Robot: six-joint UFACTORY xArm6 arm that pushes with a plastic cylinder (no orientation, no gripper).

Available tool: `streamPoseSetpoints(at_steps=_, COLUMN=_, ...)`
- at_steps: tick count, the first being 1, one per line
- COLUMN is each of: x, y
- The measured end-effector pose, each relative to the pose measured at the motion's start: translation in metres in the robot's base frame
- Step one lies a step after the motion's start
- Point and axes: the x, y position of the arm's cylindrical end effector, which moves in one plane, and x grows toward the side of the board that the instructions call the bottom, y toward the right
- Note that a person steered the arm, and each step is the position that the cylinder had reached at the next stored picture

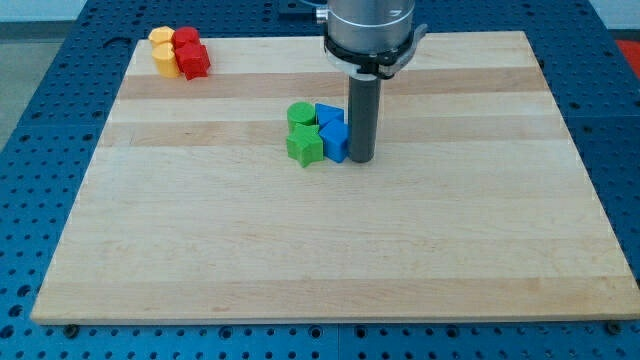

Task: Push green star along with green circle towards up a bit

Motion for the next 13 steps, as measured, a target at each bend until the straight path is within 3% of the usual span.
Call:
streamPoseSetpoints(at_steps=2, x=0.023, y=0.023)
streamPoseSetpoints(at_steps=4, x=0.026, y=-0.048)
streamPoseSetpoints(at_steps=8, x=-0.040, y=-0.069)
streamPoseSetpoints(at_steps=10, x=-0.011, y=-0.114)
streamPoseSetpoints(at_steps=13, x=-0.053, y=-0.122)
